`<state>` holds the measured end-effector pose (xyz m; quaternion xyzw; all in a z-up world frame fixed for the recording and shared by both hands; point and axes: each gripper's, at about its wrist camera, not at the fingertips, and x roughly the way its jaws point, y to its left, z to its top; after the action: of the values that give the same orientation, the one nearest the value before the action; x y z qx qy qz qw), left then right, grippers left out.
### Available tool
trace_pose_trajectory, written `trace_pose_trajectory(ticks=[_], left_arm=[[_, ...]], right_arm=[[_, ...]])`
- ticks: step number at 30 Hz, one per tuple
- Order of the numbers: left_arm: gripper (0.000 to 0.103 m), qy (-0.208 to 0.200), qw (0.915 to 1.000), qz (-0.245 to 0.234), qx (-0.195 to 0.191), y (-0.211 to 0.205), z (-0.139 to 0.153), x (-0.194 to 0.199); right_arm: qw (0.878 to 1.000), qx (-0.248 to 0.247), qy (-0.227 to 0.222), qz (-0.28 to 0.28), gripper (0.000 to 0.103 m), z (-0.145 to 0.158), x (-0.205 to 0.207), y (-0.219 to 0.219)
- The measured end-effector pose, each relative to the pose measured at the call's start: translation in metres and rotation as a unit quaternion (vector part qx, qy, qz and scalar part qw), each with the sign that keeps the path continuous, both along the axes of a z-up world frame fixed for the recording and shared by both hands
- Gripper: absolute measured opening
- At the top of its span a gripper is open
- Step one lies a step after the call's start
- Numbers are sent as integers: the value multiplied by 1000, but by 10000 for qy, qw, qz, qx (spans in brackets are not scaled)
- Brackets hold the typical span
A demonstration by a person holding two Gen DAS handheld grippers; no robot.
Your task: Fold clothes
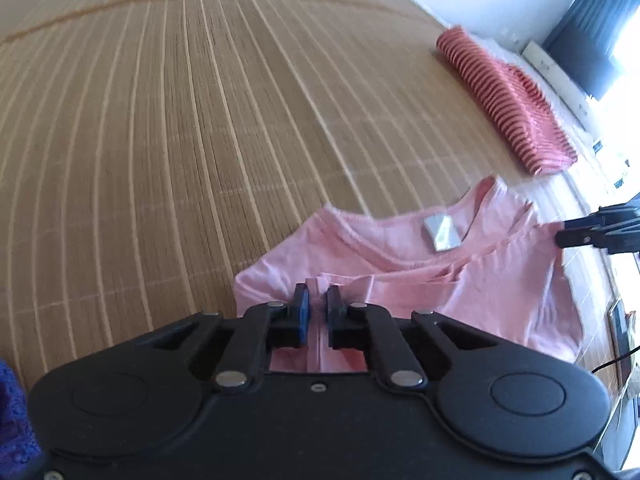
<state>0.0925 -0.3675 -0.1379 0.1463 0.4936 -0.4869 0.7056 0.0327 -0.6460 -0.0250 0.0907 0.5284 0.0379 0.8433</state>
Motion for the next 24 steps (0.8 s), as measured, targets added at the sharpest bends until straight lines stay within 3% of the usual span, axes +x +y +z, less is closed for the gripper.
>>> trace_pose_trajectory(ticks=[5,6,7,10,16,24], left_arm=[[9,-38,9998,193,-26,7,11,-1],[9,-91,9997,226,15,8,11,-1],[9,-159,9995,257,56,8,12,-2],[9,-254,9993,289,30,15,23,-5],[9,-223,9990,347,-196,30,50,7],[8,-536,9986,-44,10,-10,18,27]], right_arm=[[10000,-78,19,25,35,-5,5,0],[9999,-136,10,57,14,-6,5,1],[9998,-193,-6,102,5,-4,4,3],[9992,-323,-117,209,5,7,-2,4],[9981,-303,-528,-97,5,49,-8,-15],[9977,-641,-190,146,5,9,28,-5]])
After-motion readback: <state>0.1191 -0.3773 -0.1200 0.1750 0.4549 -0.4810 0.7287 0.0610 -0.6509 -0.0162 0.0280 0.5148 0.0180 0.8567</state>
